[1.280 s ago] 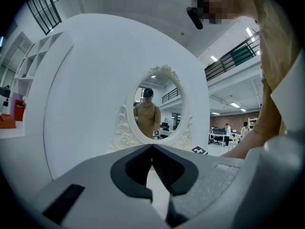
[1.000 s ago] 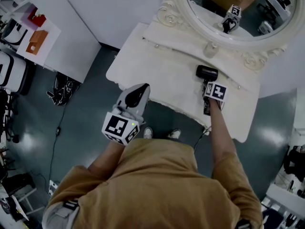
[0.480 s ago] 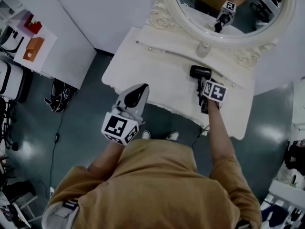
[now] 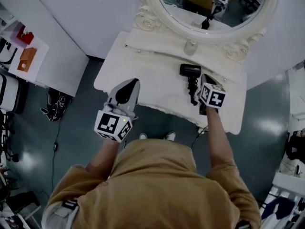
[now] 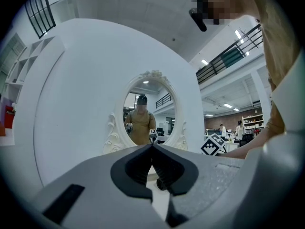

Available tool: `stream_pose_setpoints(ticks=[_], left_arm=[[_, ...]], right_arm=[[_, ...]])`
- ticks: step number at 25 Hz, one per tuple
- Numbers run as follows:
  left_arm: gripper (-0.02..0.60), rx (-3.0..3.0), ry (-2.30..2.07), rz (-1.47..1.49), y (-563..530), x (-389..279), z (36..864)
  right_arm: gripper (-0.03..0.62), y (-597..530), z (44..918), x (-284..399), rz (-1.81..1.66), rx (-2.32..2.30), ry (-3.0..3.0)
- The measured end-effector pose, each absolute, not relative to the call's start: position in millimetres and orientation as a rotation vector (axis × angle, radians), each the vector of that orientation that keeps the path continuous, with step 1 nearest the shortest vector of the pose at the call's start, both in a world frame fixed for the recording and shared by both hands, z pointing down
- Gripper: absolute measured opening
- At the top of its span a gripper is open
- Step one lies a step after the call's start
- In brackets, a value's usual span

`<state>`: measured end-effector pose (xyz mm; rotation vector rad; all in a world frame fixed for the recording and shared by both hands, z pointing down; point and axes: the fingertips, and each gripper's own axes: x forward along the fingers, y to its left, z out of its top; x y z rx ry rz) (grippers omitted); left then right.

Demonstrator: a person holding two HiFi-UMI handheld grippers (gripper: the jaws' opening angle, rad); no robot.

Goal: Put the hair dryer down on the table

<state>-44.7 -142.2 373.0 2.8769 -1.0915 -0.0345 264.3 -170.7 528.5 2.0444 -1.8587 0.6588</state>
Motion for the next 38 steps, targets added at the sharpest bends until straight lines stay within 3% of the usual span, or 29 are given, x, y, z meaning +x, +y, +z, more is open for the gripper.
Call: stream_pose_setpoints(ticks=[19, 30, 38], left_arm=[[0.003, 2.957, -1.207, -0.128, -163.4, -34.2, 323.1], [0.003, 2.979, -1.306, -0.215, -185.3, -49.9, 285.7], [0.003, 2.964, -1.343, -0.205, -189.5, -65.5, 280.5]], right_arm=[[0.002, -131.6, 347.6, 272.3, 0.039, 2.188, -2.12], [0.003, -89.7, 274.8, 282.9, -0.154, 2.299, -2.182], [0.003, -63.7, 271.5, 302.9, -0.13, 2.373, -2.089]])
